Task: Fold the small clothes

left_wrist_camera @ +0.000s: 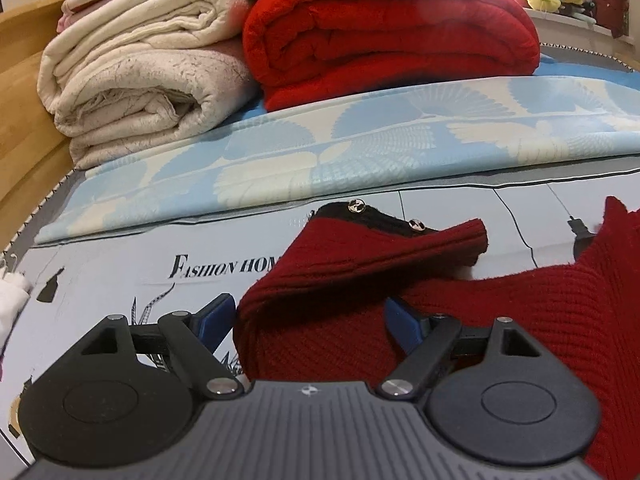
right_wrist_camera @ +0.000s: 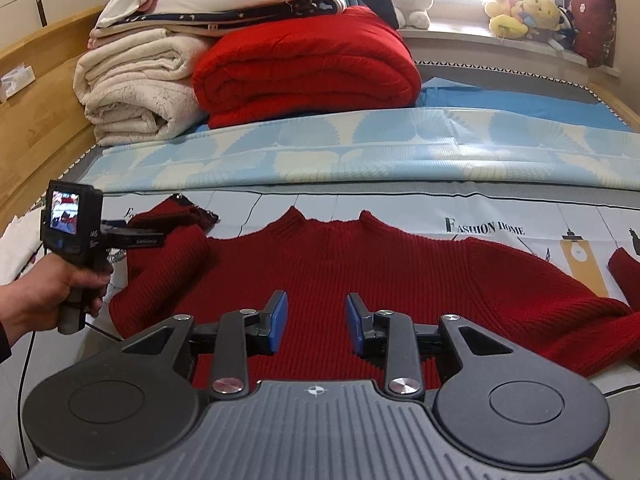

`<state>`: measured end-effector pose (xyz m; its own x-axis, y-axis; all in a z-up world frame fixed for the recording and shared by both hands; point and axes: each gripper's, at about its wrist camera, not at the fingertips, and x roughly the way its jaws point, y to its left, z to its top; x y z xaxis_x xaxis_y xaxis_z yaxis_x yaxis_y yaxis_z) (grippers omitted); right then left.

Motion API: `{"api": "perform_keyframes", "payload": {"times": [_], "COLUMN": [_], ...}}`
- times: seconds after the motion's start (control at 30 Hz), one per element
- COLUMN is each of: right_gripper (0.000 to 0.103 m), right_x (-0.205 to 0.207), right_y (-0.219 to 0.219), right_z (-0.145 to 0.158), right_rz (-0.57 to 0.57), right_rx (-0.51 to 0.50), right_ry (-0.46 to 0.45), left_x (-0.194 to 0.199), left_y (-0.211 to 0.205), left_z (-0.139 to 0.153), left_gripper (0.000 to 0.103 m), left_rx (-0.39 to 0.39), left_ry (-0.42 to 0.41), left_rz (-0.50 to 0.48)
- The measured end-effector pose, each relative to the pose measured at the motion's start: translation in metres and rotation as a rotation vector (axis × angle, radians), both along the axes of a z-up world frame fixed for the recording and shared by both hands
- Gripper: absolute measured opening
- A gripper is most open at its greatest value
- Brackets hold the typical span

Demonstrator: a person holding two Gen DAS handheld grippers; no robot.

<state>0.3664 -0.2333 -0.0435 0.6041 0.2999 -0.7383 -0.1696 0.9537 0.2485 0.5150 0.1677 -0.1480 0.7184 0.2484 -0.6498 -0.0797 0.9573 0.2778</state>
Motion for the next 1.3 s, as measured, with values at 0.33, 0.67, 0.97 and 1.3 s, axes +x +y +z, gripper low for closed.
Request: {"api": "perform_keyframes", "payload": {"times": [0.33, 0.67, 0.97, 1.3], "right_gripper": [0.034, 0.034, 0.034, 0.034], "right_x": [-0.005, -0.005, -0.001, 0.001], "right_y": [0.0, 0.002, 0.002, -0.005], "right_z": [-0.006, -0.007, -0.006, 0.003], "right_rz": [0.001, 0.013, 0.01, -0.009], "right_rx": [-0.018, -0.019, -0.025, 0.075], "right_ry": [0.021, 0.019, 0.021, 0.05], "left_x": [0.005, 0.004, -0.009, -0.115], "left_y": [-0.003, -0.001, 0.012, -0.056], "left_z": [0.008, 0.011, 0.031, 0.121], "left_gripper": [0.078, 0.063, 0.008, 0.0], "left_rx": [-0.02, -0.022, -0.08, -0.216], "left_ry": [-0.023, -0.027, -0.008, 0.064], "left_rz": [0.016, 0.019, 0.014, -0.071]}}
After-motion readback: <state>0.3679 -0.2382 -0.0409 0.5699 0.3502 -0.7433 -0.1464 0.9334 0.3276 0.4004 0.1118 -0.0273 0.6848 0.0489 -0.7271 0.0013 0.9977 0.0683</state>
